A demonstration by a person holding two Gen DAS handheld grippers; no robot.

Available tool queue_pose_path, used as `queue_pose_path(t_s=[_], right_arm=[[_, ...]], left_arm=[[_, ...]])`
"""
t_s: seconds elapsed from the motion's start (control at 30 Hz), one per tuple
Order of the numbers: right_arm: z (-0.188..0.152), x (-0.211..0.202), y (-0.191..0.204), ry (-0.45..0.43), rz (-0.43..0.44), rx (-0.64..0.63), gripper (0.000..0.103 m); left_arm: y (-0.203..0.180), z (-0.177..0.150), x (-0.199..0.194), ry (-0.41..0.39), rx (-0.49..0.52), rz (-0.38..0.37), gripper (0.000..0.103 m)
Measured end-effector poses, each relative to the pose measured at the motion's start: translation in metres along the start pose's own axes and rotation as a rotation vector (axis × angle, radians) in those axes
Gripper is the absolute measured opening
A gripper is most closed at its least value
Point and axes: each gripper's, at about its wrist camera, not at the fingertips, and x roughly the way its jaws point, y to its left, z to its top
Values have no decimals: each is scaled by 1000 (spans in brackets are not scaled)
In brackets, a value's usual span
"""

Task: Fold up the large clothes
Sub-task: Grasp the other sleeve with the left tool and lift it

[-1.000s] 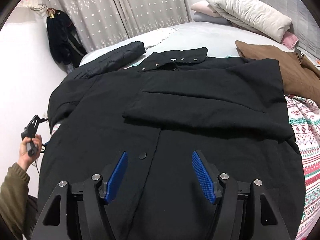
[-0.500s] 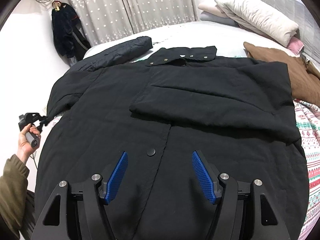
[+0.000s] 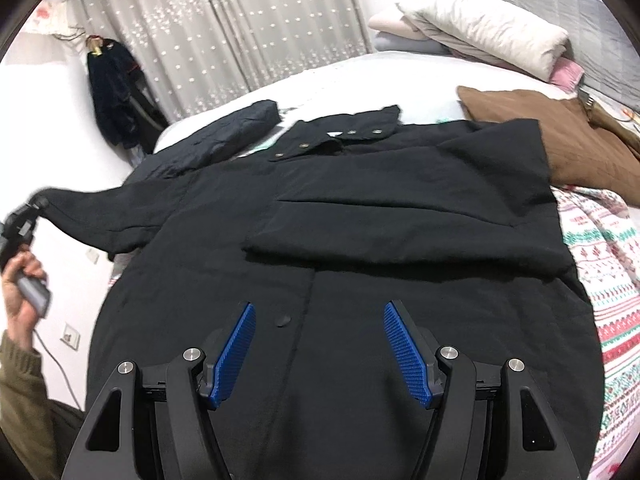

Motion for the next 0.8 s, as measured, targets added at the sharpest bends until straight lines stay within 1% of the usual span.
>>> queue_pose_path(t_s=[0.07,0.17,0.2,0.27,0.37,0.43,0.47,0.53,0.6,0.67,0.7,0.8], right_arm=[[-2,3,-11,16,-10,37,68],[-3,4,-30,36,11,120,68],[-3,4,-37,38,17,149,68],[-2,-1,-49,27,19,188,68],[2,-11,-60,-4,21,223,68],[4,-16,-67,-21,33,252,68],[6,-19,-70,-28,40,271,68],[8,-23,-76,-42,50,303,68],[9,-27,-79,-51,55,326,68],[10,-30,-83,-57,61,342,68],[10,-31,-85,-58,60,346,68],[8,-33,-89,-62,56,360,68]], left_arm=[[-24,-2,-5,1,45,-52,5],[-66,-14,-5,-7,192,-93,5],[-80,-23,-6,0,239,-118,5],[-97,-36,-5,29,271,-154,5],[-133,-65,1,109,337,-217,6],[-152,-83,7,155,339,-272,6],[-162,-92,6,177,342,-285,6],[-186,-120,11,253,359,-324,6],[-197,-150,11,319,396,-358,6],[-213,-179,15,429,424,-399,8],[-218,-193,23,513,417,-408,8],[-217,-211,34,634,362,-396,8]])
